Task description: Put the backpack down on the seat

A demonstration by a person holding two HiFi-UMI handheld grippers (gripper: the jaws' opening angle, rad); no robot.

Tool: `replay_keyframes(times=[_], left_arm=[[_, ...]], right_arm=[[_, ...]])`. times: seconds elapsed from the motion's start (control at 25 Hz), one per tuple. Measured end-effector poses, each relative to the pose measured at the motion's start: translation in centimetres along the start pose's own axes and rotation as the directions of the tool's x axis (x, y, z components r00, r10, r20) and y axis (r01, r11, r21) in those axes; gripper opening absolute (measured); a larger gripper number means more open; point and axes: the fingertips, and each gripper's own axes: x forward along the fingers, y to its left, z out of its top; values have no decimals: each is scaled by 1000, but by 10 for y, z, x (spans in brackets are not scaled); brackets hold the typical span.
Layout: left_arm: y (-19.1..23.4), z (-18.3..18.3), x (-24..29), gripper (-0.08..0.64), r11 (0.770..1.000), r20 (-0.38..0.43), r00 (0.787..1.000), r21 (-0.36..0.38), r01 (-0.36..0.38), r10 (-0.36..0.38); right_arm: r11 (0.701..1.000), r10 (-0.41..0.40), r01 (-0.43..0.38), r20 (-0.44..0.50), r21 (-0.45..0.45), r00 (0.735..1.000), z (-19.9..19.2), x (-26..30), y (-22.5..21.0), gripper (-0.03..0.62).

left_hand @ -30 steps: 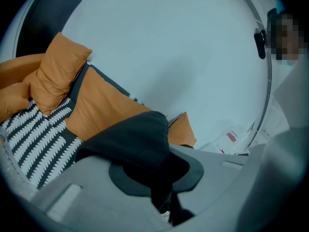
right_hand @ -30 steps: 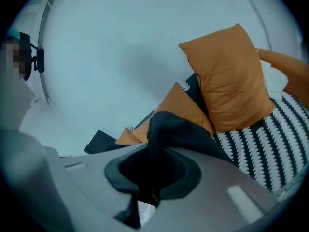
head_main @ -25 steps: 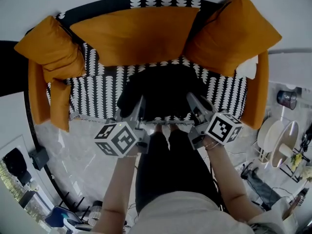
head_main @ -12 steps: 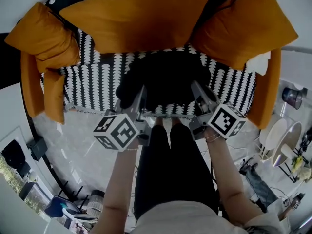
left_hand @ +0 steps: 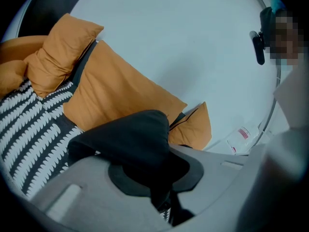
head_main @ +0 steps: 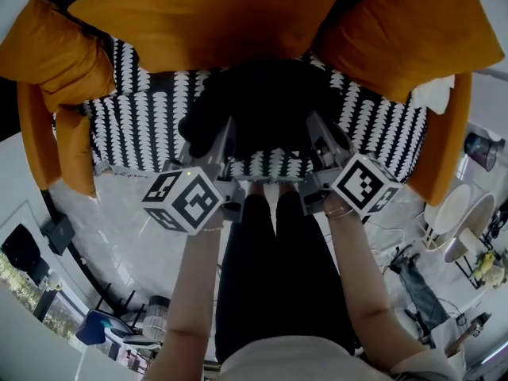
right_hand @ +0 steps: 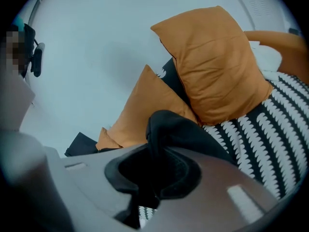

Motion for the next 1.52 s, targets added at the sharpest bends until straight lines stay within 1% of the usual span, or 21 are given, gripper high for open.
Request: replay_keyframes(times=[0.16,0.32,0.44,0.56,0.68,0.8,0.92,1.04,1.2,1.4,1.52], left_arm=[[-13,-5,22,44,1000,12,1000,0,26,-26],[-15,-15,32,49,999,-17,999,17,27,-27],[0,-16,33,51,999,-38,999,33,4,-3],[15,-20,35,53,999,-53,998,30,-29,31],[29,-23,36,53,996,-62,994,34,-87,89],[35,-22,35,54,990,-61,988,32,-140,142],[38,-25,36,54,988,-63,987,29,-150,151],[42,-27,35,58,988,-69,986,34,-149,151],[48,-30,33,72,983,-55,981,23,-184,185],[54,-30,28,110,979,-54,977,10,-204,204],[54,-30,27,141,977,-65,975,9,-214,214]], right_arm=[[1000,-9,9,11,-10,1000,5,8,-12,66],[999,-52,51,-18,-16,999,-1,11,-24,71],[997,-74,74,-32,-8,997,-9,19,-26,74],[997,-69,71,-50,33,996,-17,26,-32,83],[996,-85,87,-53,35,995,-19,27,-39,89],[996,-81,82,-46,37,996,-16,24,-43,91],[996,-79,81,-43,43,996,-13,20,-52,91],[995,-94,96,-45,39,995,-13,17,-60,91],[993,-113,114,-54,18,992,-14,14,-70,100],[990,-143,144,-65,4,988,-11,12,-76,135],[983,-182,181,-58,-21,982,-11,9,-79,186]])
